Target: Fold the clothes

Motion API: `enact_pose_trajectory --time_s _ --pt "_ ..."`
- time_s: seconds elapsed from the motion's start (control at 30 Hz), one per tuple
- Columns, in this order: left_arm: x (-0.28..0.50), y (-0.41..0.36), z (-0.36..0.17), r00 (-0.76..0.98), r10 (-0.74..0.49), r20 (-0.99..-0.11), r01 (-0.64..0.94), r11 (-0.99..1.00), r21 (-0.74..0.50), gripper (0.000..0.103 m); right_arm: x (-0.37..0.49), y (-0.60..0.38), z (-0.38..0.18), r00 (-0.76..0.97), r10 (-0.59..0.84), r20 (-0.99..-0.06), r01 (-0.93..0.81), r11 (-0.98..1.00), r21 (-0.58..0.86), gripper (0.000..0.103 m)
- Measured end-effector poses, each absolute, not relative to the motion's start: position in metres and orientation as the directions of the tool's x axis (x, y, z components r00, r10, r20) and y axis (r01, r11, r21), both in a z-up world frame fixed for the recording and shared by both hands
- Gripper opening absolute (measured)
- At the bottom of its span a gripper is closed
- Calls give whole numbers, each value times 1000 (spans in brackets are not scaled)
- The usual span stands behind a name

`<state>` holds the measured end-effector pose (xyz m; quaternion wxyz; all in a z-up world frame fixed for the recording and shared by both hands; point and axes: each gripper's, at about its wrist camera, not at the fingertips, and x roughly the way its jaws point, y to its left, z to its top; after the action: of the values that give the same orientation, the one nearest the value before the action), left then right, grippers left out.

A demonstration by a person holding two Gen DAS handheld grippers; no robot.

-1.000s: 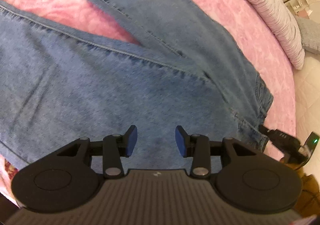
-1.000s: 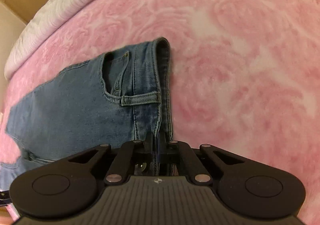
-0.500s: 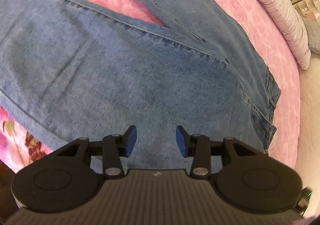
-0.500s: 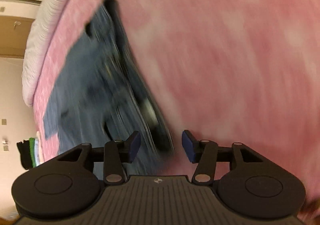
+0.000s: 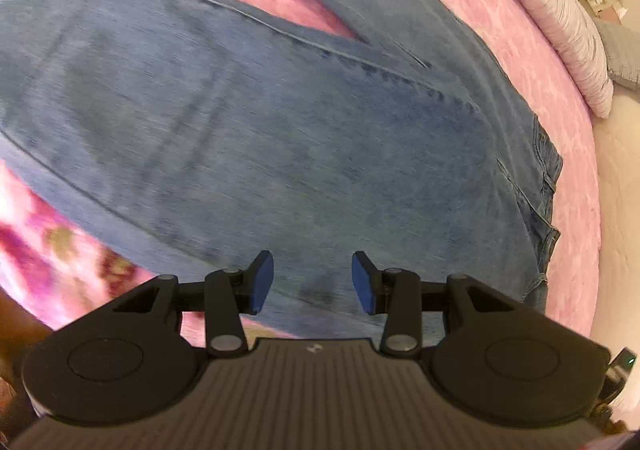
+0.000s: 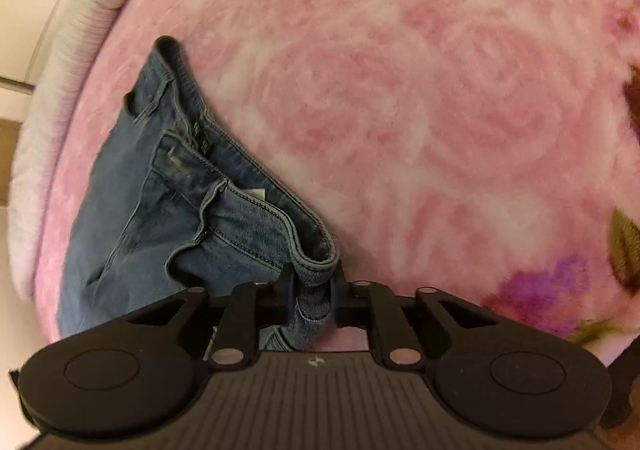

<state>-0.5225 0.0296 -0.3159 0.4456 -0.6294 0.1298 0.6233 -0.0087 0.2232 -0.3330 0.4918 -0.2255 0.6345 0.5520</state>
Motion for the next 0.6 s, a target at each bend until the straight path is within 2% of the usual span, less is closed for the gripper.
enact_pose_trajectory --time_s 0.03,0.1,0.2,0.3,0.4,0.53,0.57,0.6 --pt "-530 24 -314 174 403 -899 -723 -567 -394 37 -14 221 -324 -375 268 -887 -856 267 443 22" --pt "-551 13 -311 123 423 -898 -740 -563 -366 38 -32 210 -303 -241 330 -913 -924 210 319 47" --pt "-585 0 -314 40 435 -899 -758 -573 -311 39 -70 191 -275 -107 442 -891 -982 95 165 46" --pt "-613 -4 -320 -18 459 -888 -788 -554 -270 39 -124 176 -277 -156 452 -878 -988 -64 143 47" --pt "-632 -4 -329 -43 444 -895 -844 -496 -206 39 -176 156 -294 -186 426 -885 -981 -138 139 48" --pt "-643 -20 -332 -5 423 -906 -879 -434 -197 38 -213 128 -320 -128 384 -915 -991 -91 101 60" --pt "-642 -26 -330 -3 401 -916 -891 -417 -180 38 -219 121 -319 -108 365 -925 -992 -98 77 67" --pt "-643 -32 -327 -1 370 -929 -895 -415 -164 38 -225 116 -319 -89 322 -942 -993 -103 59 67"
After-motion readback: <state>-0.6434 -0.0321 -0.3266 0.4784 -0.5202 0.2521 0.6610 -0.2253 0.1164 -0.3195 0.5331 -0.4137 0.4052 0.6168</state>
